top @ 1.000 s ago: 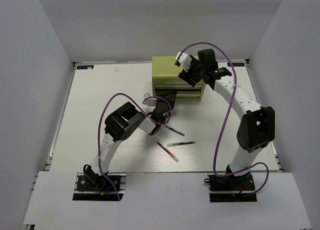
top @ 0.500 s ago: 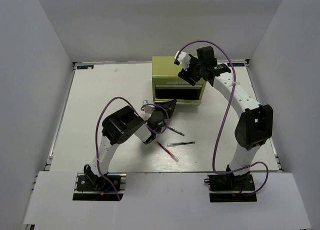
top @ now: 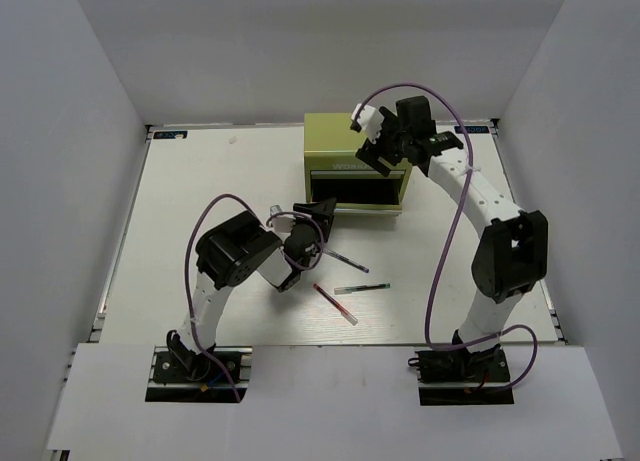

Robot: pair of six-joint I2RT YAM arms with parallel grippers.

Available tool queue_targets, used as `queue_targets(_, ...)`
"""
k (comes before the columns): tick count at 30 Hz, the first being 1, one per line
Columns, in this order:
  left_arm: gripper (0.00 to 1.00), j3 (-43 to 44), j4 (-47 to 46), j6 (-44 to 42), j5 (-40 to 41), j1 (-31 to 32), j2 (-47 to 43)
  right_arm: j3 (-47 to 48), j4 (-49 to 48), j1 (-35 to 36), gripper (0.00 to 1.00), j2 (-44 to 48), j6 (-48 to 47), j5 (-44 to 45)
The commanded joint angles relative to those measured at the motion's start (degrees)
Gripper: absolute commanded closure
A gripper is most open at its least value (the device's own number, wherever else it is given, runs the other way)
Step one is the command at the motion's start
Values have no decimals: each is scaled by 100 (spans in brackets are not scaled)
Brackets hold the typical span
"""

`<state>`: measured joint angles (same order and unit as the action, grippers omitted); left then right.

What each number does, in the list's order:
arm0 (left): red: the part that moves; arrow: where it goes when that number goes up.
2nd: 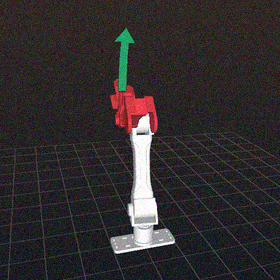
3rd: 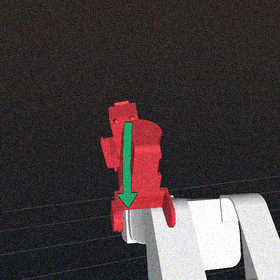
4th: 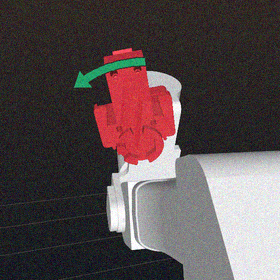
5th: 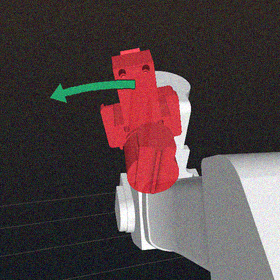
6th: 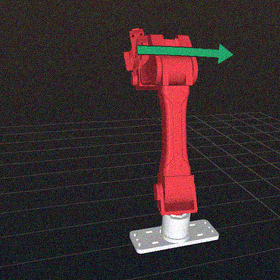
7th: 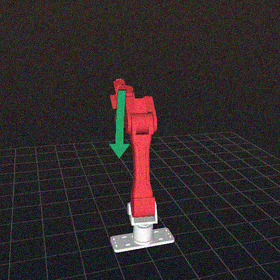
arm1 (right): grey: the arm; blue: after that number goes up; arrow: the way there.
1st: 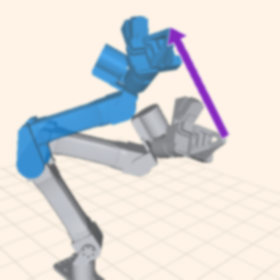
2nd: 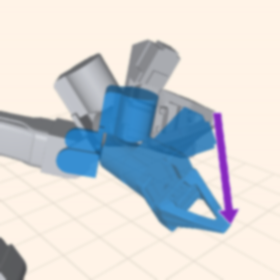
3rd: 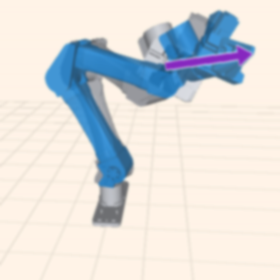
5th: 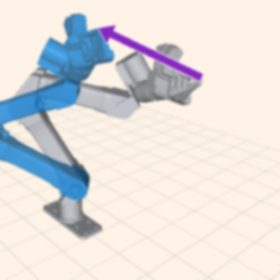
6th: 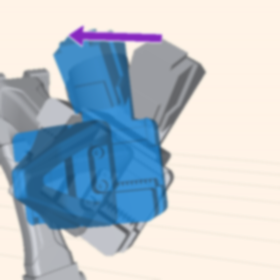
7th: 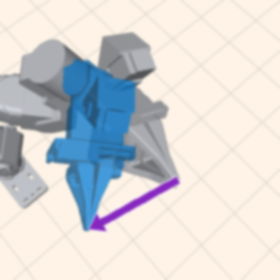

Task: Sort the stationery into containers
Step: Open the drawer in the storage box, then pick up the pen from the center of the board.

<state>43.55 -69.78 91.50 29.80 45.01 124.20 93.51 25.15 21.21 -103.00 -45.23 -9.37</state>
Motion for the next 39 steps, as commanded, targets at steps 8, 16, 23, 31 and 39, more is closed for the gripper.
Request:
queue_targets(8,16,-461,-80,-317,-158,-54,-809,-1677,702,-135,15,1728,50,-740)
queue_targets(16,15,-1366,1773,-370,-615,-1,-2276,-3691,1871,-74,33,3031,-2155,-2587)
queue_targets(23,12,-1860,4116,-703,-880,-54,-4050,-4209,1680,180,33,2576,-2192,-2817)
queue_targets(31,3,-620,8954,-1652,-237,-107,-5379,-4692,810,945,33,2074,-1736,-2291)
queue_targets(39,1,214,10289,-1829,-730,-107,-5275,-5132,-359,1526,42,1837,-839,-1341)
